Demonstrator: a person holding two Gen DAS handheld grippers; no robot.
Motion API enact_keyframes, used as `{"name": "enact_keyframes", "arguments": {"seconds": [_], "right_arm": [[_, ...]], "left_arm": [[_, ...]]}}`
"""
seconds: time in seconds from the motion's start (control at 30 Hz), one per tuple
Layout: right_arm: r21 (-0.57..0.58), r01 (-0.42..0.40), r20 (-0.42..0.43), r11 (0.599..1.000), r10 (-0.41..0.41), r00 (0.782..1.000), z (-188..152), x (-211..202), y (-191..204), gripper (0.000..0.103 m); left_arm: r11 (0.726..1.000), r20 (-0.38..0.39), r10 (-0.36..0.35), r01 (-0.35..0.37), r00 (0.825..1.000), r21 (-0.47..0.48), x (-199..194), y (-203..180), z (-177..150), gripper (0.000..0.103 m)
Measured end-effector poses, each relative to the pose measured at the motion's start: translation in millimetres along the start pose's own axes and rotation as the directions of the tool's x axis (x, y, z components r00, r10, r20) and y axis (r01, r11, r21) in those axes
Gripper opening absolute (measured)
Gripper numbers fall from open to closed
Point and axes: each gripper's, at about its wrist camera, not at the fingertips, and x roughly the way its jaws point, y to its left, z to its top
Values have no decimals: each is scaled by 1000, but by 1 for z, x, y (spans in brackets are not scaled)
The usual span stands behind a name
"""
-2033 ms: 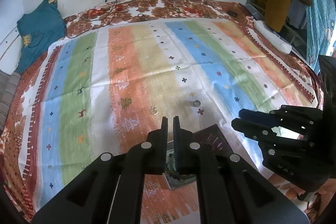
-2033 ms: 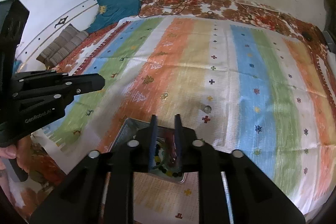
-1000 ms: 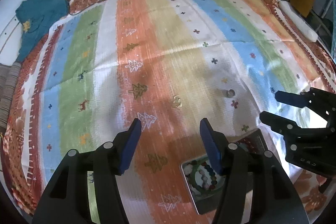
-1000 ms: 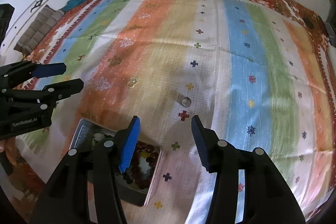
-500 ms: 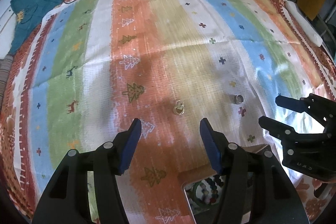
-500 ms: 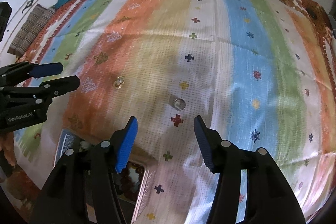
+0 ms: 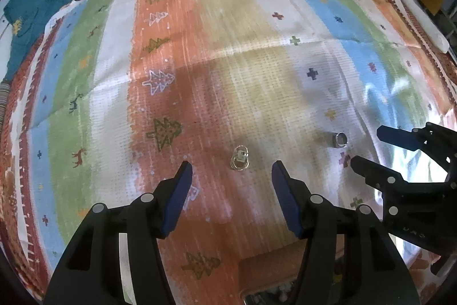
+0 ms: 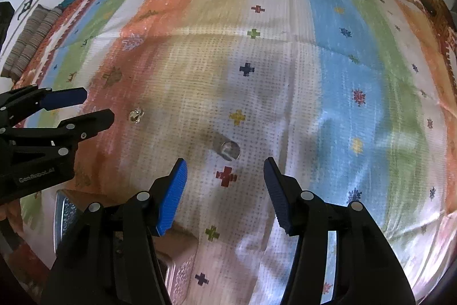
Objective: Organize jewelry
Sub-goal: 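Move both open tools over the gold charm and silver ring, then grasp the gold charm with the left tool while the right tool grasps the silver ring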
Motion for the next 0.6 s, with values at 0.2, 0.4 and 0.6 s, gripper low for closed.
{"name": "enact_keyframes", "arguments": {"seconds": [0.2, 0.4, 0.6], "right_arm": [[-5, 2, -23, 1000, -2, 1000, 5, 13, 0, 56], [3, 6, -52, 1000, -6, 999, 10, 27, -2, 56], [-7, 16, -70, 1000, -17, 997, 13, 41, -3, 49]], "left_arm": [[1000, -18, -10, 10, 1000, 9, 12, -2, 7, 58], [1000, -51, -21, 22, 999, 19, 28, -3, 10, 58], [999, -81, -25, 27, 996, 21, 43, 0, 11, 54]]}}
